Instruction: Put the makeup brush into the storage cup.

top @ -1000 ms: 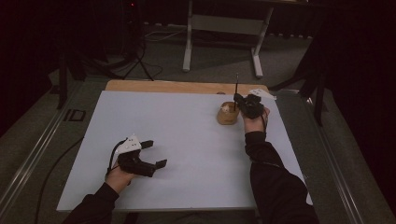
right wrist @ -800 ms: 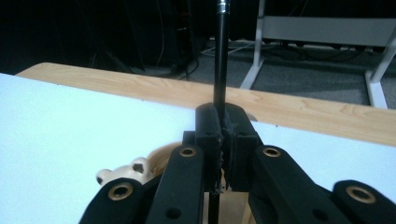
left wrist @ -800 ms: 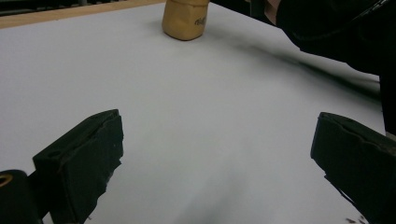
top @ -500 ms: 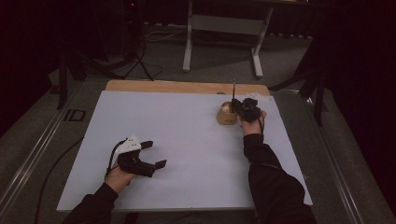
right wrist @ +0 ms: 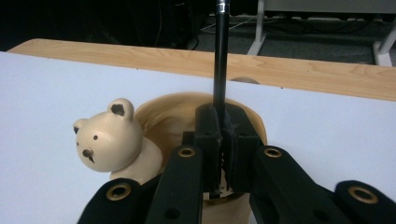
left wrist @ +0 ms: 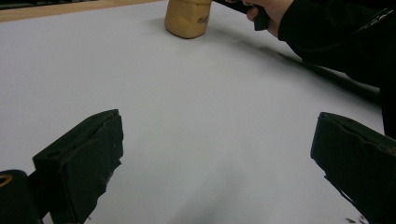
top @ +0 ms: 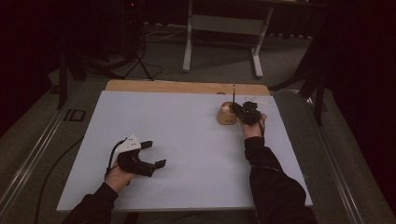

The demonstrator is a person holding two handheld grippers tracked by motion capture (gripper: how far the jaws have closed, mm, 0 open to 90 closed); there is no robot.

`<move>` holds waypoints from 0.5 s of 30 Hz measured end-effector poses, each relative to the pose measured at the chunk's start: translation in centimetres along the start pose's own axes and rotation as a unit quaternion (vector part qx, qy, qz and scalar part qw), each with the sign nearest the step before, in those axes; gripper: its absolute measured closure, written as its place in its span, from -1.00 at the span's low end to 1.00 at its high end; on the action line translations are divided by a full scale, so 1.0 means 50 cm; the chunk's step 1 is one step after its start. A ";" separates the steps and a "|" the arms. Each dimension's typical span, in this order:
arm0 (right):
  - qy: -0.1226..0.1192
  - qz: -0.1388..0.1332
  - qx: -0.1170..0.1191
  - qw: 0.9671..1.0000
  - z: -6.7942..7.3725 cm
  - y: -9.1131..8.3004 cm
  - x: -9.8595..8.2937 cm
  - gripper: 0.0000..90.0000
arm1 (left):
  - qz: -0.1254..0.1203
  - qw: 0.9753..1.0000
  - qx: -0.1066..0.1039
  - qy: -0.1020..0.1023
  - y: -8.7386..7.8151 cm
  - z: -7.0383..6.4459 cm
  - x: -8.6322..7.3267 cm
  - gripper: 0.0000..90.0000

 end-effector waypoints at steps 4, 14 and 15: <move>0.002 -0.002 0.005 1.000 0.001 -0.002 0.004 0.64 | 0.000 1.000 -0.001 -0.001 0.000 0.000 0.000 -0.94; -0.003 -0.012 -0.020 1.000 -0.002 -0.024 0.020 0.39 | 0.000 1.000 -0.003 -0.001 0.000 0.000 0.000 -0.94; -0.003 -0.012 -0.020 1.000 -0.002 -0.024 0.020 0.39 | 0.000 1.000 -0.003 -0.002 0.000 0.000 0.000 -0.94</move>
Point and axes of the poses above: each handheld gripper's, and its own axes: y roughly forward along the jaws, x roughly out of its top, z roughly to its left, the point moved 4 cm from there along y, roughly forward along the jaws, and after that the axes turned 15 degrees about z, right-handed, at the moved point
